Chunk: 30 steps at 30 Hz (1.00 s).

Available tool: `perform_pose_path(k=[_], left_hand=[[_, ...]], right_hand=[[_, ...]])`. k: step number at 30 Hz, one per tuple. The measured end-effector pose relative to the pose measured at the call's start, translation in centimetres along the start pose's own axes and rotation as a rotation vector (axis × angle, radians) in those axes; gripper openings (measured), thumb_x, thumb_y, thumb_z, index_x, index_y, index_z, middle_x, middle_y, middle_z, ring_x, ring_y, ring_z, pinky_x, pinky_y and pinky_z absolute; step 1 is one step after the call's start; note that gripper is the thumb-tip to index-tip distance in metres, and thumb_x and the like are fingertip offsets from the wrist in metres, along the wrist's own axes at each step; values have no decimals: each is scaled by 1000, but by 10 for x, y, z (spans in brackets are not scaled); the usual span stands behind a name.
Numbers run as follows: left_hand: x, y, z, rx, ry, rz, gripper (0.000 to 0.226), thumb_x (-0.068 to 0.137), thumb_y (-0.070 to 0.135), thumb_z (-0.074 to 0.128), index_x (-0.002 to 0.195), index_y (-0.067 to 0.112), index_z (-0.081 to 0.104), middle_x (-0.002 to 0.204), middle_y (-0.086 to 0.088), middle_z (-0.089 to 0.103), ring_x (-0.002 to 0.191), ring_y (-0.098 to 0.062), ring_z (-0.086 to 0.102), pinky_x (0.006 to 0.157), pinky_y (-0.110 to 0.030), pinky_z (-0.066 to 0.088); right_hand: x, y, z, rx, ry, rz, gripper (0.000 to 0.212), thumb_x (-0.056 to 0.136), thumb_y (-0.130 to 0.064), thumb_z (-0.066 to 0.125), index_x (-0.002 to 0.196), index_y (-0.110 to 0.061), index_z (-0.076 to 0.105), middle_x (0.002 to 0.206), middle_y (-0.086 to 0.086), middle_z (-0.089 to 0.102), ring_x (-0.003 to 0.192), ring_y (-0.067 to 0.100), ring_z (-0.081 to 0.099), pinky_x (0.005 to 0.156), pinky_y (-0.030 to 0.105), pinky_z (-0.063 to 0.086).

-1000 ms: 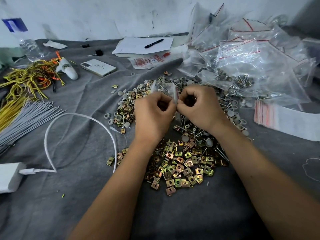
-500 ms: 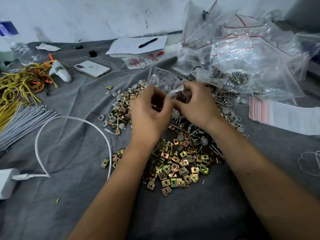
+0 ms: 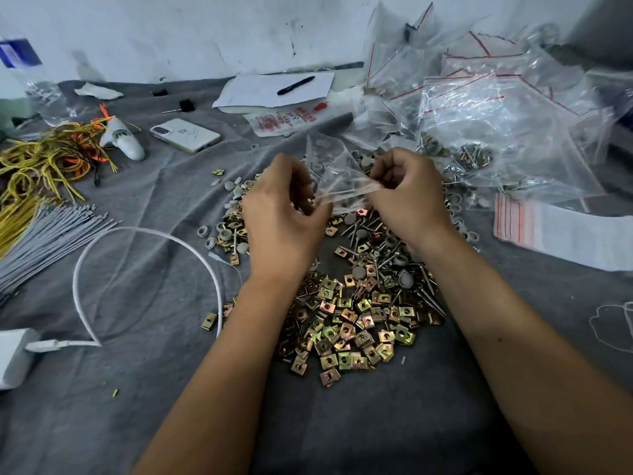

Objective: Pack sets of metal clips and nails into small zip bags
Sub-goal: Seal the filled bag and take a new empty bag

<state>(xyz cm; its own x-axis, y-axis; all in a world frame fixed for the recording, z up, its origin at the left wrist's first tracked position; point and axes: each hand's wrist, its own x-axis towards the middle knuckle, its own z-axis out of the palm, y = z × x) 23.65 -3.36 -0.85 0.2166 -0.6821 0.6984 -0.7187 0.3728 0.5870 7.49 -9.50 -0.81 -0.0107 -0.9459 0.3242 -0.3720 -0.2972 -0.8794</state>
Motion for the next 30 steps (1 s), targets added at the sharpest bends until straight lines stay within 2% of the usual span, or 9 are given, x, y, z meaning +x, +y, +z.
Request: perform_pose_path(k=[4,8,10,13,15,20,24,27,30], left_hand=[[-3,4,0,-38,-89,156,21,83,8,82,88,7,62,84,2,61,70,-14,59,58,-29,53],[2,-4,-5,19,194,20,10,89,12,73,85,11,64,81,0,65,71,-18,62,63,-42,55],[7,-12,-16,-5,408,-101,12,91,15,70,83,14,62,76,-2,63,69,-21,61,64,-45,53],[13,-19,-29,69,654,-130,11,90,12,71,84,6,63,77,-7,63,66,-22,59,62,-33,50],[14,-20,-33,140,691,-50,6,88,7,71,85,3,67,82,-12,63,70,-24,59,61,-37,49],[8,-11,-23,302,330,84,6,89,12,73,87,7,76,87,-12,66,92,-35,57,78,-27,31],[3,-11,-11,294,25,-12,4,86,15,76,88,12,77,90,-5,68,95,-29,59,77,-39,44],[1,-15,-9,266,-17,-82,4,85,17,75,86,13,77,88,-3,69,89,-26,62,77,-40,48],[1,-16,-7,170,6,-175,7,84,16,71,82,15,78,82,2,71,81,-20,64,77,-39,52]], right_hand=[[0,2,2,160,-38,76,19,83,-15,79,80,-19,60,72,2,65,58,13,54,52,30,45],[-6,-3,3,194,-289,-12,36,78,-44,85,95,-23,60,89,1,73,74,11,69,59,23,54],[-9,-6,5,23,-382,-144,42,77,-55,80,98,-24,62,92,-3,71,84,13,68,72,28,58],[-14,-6,12,-378,-486,-431,26,88,-40,77,110,-28,70,105,-14,64,97,9,52,90,36,48],[-15,-6,16,-535,-598,-521,33,92,-31,73,125,-33,68,113,-8,57,110,12,41,95,33,38],[-14,-7,17,-711,-628,-480,41,93,-44,68,131,-26,64,125,3,52,121,21,35,106,42,39],[-12,-8,13,-781,-620,-481,41,95,-45,65,124,-16,67,127,7,51,122,25,36,106,44,39],[-13,-5,13,-828,-606,-510,35,98,-38,62,121,-11,64,125,4,52,119,23,38,106,41,38],[-14,-7,11,-602,-506,-446,15,102,-27,59,111,-16,61,103,-9,53,99,11,49,91,31,45]])
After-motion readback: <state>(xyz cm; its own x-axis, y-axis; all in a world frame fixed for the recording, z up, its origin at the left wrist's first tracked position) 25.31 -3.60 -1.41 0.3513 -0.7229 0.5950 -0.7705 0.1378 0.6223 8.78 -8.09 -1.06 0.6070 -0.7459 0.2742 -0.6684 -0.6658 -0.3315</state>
